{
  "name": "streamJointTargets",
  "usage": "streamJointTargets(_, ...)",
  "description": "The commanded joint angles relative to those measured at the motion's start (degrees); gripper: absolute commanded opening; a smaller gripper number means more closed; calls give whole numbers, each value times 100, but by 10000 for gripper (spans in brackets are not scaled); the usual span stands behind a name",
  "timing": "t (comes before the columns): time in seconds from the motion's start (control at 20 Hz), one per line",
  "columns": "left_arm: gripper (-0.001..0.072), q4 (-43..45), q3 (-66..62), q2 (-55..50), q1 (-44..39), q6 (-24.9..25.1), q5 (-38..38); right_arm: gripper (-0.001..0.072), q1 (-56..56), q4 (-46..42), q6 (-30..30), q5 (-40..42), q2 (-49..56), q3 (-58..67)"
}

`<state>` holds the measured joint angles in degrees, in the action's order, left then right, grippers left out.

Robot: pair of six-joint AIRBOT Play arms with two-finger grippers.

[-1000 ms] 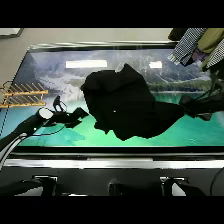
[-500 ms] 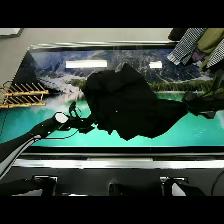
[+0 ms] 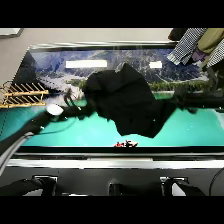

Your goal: Fold the clothes and pants, and hang the long-sleeved shirts on hangers.

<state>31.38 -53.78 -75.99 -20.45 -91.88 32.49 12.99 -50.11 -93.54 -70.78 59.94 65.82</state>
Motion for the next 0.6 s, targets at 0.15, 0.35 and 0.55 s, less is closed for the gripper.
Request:
streamJointTargets(0.15,20,1453,-2306,1670,1191,151,890,32,-2,3528,1834,2286,-7,1360)
streamJointTargets(0.35,22,1781,-3182,2723,1814,315,1226,32,-2,2798,1836,2155,-90,3482)
streamJointTargets(0.55,22,1825,-3272,3877,1978,533,1228,32,-2,1241,1486,1744,-715,4894)
